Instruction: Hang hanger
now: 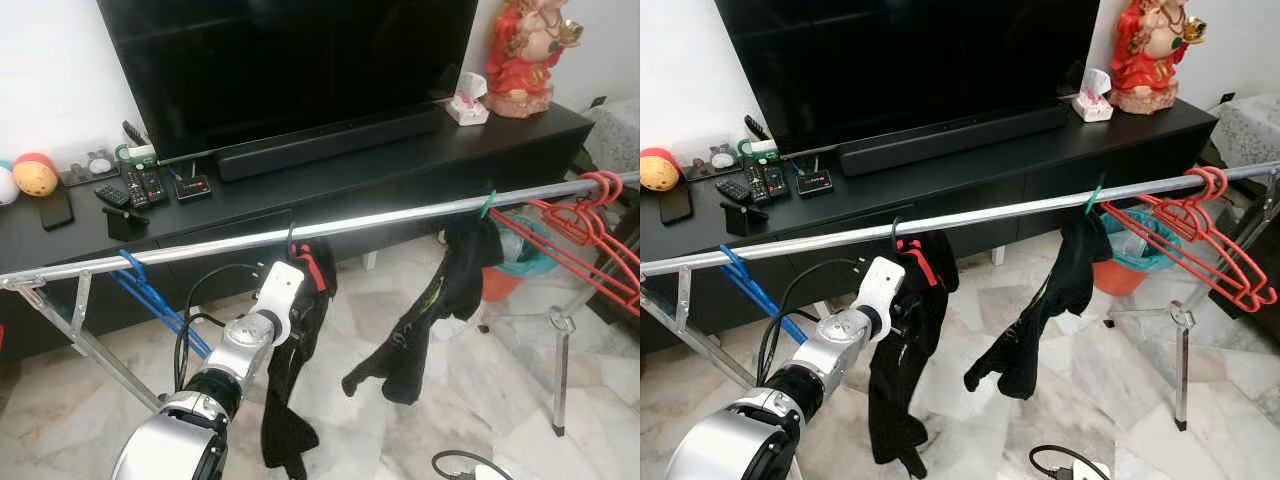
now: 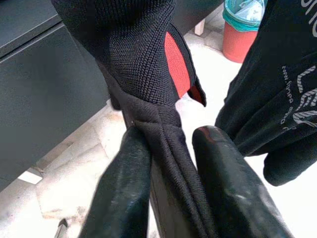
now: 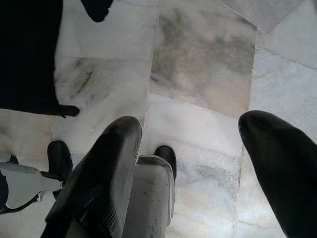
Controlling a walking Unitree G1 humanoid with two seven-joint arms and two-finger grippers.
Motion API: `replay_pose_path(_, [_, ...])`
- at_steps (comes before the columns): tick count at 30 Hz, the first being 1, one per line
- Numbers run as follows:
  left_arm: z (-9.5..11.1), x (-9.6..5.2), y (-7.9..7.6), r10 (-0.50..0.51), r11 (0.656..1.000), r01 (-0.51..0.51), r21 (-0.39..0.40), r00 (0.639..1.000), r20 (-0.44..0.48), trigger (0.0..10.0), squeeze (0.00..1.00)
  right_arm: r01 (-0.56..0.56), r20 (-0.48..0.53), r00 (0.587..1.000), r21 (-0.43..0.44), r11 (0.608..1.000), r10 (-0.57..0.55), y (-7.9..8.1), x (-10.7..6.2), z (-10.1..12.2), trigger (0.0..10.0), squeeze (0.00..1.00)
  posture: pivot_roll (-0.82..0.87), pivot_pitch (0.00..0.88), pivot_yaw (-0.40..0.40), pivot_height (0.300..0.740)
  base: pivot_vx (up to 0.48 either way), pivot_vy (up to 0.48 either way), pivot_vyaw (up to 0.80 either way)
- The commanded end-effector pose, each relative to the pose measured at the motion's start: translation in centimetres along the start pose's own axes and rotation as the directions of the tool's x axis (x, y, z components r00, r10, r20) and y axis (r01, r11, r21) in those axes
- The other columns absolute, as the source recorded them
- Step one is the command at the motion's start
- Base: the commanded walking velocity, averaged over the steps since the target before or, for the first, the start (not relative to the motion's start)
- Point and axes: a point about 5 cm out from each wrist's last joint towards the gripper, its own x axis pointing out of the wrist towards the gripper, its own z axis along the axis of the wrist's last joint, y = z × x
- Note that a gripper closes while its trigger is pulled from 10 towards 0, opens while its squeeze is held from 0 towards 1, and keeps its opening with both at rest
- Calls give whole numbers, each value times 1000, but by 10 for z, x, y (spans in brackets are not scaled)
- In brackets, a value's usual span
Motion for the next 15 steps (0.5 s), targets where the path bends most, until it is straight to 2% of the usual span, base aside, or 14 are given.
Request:
replay_pose_path(1, [-2, 0, -2, -13, 1000, 14, 23, 1000, -13, 0, 0, 1, 3, 1000, 9, 1000, -1, 2, 0, -1, 10000, 0, 14, 0, 34, 740, 0, 0, 0])
replay_pose_path(15, [-5, 0, -5, -22, 998, 22, 59, 1000, -10, 0, 0, -2, -2, 1000, 12, 1000, 2, 4, -1, -3, 10000, 0, 12, 0, 43, 740, 0, 0, 0])
